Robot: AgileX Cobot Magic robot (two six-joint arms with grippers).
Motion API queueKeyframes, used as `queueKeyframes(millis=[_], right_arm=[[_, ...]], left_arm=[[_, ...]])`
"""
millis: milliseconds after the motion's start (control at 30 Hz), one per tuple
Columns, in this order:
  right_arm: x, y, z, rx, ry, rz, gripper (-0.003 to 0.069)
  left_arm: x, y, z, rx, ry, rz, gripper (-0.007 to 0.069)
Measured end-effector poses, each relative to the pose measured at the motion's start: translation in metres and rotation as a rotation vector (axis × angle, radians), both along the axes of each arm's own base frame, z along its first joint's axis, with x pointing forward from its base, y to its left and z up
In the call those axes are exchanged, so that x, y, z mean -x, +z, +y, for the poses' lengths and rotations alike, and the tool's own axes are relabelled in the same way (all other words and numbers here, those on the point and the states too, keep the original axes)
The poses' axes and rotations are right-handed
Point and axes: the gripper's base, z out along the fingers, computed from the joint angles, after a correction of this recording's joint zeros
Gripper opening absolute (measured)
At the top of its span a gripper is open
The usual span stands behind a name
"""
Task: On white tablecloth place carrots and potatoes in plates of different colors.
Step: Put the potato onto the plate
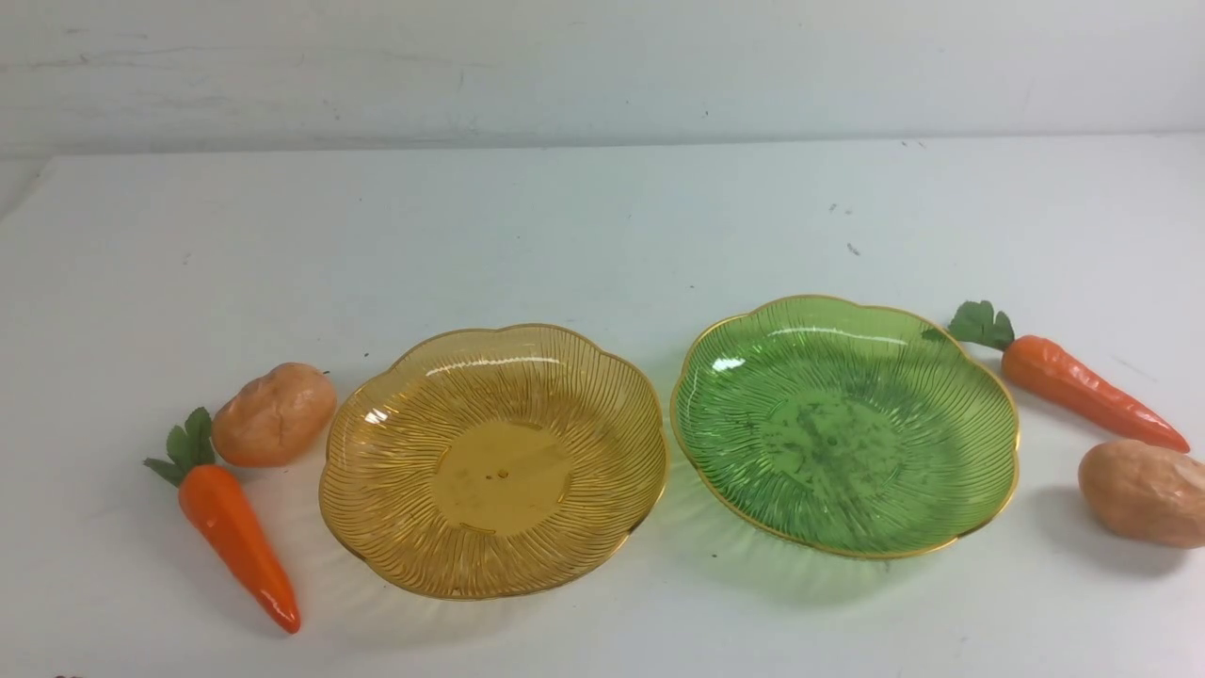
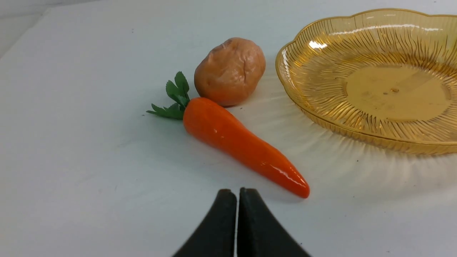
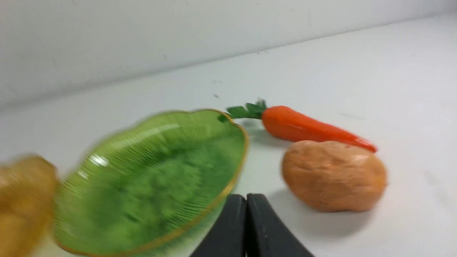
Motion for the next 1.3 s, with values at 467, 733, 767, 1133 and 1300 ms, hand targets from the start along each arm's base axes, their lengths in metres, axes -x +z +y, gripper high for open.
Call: queueKeyframes(millis=[467, 733, 767, 1133, 1300], right_arm=[[0.000, 0.013, 0.005, -0.636, -0.003, -0.058, -0.0015], [0.013, 0.125, 0.007, -0.065, 0.081, -0.165, -0.0015], [0.007, 0.129, 0.007, -0.008, 0.087, -0.065, -0.0015], [-0.091, 0.075, -0.003, 0.278, 0.053, 0.934, -0.0015], [-0.142, 0.080, -0.002, 0.309, 0.058, 0.970, 0.0006]], left_arm=[[0.000, 0.000, 0.000, 0.000, 0.000, 0.000, -0.0003], [0.000, 0.000, 0.000, 0.000, 0.000, 0.000, -0.0003], [0.000, 0.000, 0.000, 0.000, 0.000, 0.000, -0.0003], [0.000, 0.000, 0.000, -0.001, 0.000, 0.000, -0.0003], [0.000, 0.000, 0.000, -0.001, 0.000, 0.000, -0.0003]])
